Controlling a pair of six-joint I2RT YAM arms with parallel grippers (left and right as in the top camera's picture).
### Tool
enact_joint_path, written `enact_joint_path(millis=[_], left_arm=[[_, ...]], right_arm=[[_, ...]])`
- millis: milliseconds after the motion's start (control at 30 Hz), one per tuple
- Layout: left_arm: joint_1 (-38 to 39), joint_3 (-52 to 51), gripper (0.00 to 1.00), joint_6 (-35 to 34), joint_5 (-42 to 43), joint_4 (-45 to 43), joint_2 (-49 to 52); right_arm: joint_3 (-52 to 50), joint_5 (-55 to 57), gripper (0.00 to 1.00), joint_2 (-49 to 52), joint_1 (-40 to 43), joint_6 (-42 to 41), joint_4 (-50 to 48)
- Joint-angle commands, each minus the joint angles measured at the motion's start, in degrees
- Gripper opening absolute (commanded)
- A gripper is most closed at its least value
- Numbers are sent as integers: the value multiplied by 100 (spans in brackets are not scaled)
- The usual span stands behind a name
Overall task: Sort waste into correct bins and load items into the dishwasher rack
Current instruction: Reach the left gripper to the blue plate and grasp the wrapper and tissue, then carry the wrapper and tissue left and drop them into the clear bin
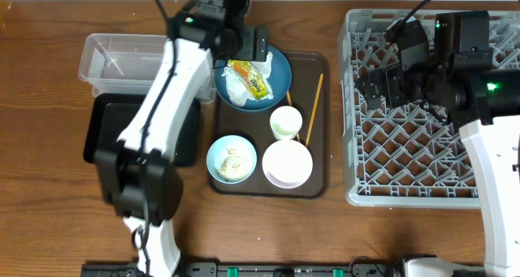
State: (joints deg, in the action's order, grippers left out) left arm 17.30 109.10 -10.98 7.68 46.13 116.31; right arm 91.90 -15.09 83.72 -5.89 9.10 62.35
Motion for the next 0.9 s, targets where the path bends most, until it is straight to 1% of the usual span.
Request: enact_joint_path(millis=[0, 333, 667, 867], left_arm=[[90, 90, 98, -876, -551, -66, 415], [337, 90, 98, -929, -1191, -66, 1032], [356, 90, 98, -992, -1200, -50, 1628], [372, 42, 98, -990, -1154, -20, 1663]], right_arm=[[109, -83, 99, 9, -79, 15, 46], [109, -105, 99, 9, -94, -74, 173], [109, -101, 99, 9, -94, -94, 140], [109, -101, 99, 9, -94, -92, 118]])
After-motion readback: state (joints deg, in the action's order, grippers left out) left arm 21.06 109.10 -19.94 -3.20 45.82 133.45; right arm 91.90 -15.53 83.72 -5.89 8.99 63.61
